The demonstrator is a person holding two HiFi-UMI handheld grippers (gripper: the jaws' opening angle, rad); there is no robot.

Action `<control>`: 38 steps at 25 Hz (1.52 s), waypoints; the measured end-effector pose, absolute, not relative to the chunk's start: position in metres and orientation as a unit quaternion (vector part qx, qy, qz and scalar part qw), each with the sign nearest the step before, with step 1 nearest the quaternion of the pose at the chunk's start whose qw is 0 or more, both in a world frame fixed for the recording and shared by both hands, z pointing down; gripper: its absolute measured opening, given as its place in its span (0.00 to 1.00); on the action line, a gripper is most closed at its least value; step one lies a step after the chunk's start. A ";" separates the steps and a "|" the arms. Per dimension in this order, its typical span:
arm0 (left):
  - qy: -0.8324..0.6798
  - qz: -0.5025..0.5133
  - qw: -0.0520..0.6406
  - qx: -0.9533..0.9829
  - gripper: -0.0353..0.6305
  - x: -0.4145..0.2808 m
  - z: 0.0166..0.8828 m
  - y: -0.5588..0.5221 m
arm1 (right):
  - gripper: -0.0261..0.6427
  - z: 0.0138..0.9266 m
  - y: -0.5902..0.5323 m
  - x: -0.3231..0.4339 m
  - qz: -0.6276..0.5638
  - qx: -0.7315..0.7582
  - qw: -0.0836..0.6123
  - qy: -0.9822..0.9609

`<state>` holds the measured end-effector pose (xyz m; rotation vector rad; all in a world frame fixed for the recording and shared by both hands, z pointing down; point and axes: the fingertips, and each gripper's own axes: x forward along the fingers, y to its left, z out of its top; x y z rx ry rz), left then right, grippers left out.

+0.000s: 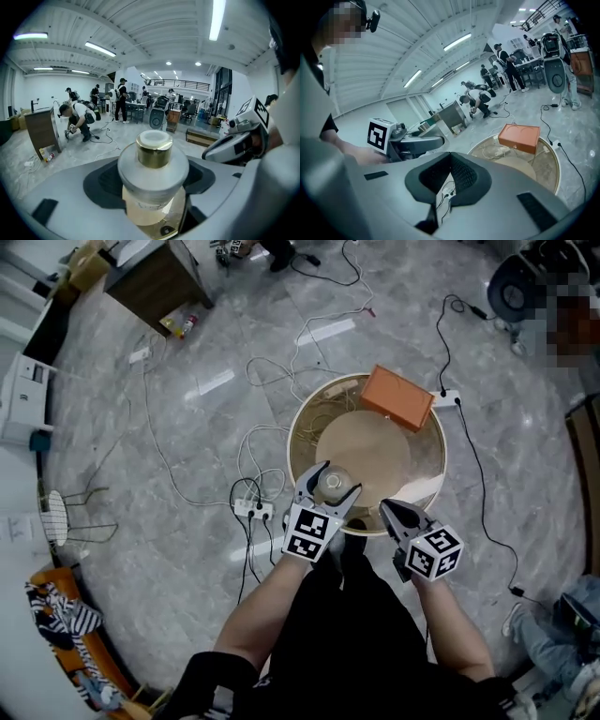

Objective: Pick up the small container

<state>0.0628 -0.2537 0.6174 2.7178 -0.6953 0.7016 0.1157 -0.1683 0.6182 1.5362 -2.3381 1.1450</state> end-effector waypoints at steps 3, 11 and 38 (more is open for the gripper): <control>-0.243 0.235 0.114 0.934 0.57 0.058 0.577 -0.249 | 0.06 0.595 -0.158 0.113 0.373 0.506 0.058 -0.776; -0.247 0.236 0.094 0.935 0.57 0.048 0.495 -0.228 | 0.06 0.541 -0.146 0.128 0.359 0.509 0.034 -0.782; -0.308 0.177 0.074 0.932 0.57 -0.080 0.373 -0.247 | 0.06 0.376 -0.190 0.062 0.187 0.499 -0.003 -0.846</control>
